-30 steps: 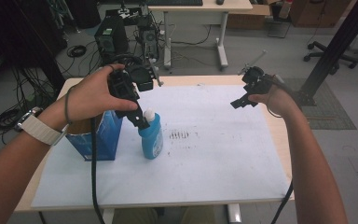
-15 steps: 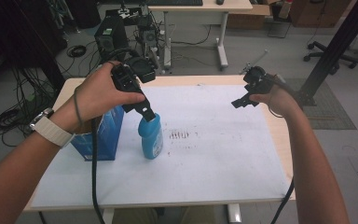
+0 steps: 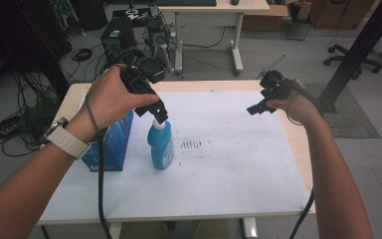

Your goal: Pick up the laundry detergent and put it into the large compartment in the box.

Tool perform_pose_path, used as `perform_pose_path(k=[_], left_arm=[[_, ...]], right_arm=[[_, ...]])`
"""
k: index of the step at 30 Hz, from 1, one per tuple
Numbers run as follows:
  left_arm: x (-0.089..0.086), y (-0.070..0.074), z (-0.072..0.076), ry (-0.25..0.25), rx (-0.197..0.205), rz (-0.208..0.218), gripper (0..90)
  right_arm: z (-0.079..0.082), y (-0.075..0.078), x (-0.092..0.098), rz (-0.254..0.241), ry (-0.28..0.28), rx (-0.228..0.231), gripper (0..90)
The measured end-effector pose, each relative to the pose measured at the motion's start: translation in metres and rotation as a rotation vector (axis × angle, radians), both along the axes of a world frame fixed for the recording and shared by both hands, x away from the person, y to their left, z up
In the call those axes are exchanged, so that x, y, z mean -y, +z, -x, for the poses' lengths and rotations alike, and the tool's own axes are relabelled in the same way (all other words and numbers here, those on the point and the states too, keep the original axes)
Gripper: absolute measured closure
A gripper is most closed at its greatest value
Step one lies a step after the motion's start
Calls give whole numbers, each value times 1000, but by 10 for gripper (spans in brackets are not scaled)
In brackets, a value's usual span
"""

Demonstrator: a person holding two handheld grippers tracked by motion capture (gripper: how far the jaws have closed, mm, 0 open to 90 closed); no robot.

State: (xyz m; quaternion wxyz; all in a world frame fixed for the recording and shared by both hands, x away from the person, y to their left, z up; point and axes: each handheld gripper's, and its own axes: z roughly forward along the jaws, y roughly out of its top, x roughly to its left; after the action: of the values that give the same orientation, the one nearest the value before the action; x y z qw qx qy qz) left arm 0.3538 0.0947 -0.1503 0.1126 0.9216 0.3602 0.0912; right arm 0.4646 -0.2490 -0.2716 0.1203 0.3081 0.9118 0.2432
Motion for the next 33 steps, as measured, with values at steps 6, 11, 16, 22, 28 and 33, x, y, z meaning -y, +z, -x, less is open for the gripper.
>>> perform_pose_path(k=[6, 11, 16, 22, 28, 33], left_arm=[[1, -2, -3, 61, 8, 8, 100], [2, -4, -4, 103, 12, 17, 99], [1, -6, -5, 134, 13, 26, 92], [1, -9, -7, 157, 9, 30, 92], [0, -14, -9, 193, -7, 36, 96], [-3, -19, -12, 256, -11, 34, 98]], right_arm=[[0, 0, 1, -3, 2, 2, 86], [-1, 0, 1, -4, 5, 3, 86], [-1, 0, 1, -7, 8, 4, 86], [-1, 0, 1, -10, 12, 5, 86], [-2, -1, 0, -10, 16, 3, 86], [-3, -1, -1, -11, 20, 2, 86]])
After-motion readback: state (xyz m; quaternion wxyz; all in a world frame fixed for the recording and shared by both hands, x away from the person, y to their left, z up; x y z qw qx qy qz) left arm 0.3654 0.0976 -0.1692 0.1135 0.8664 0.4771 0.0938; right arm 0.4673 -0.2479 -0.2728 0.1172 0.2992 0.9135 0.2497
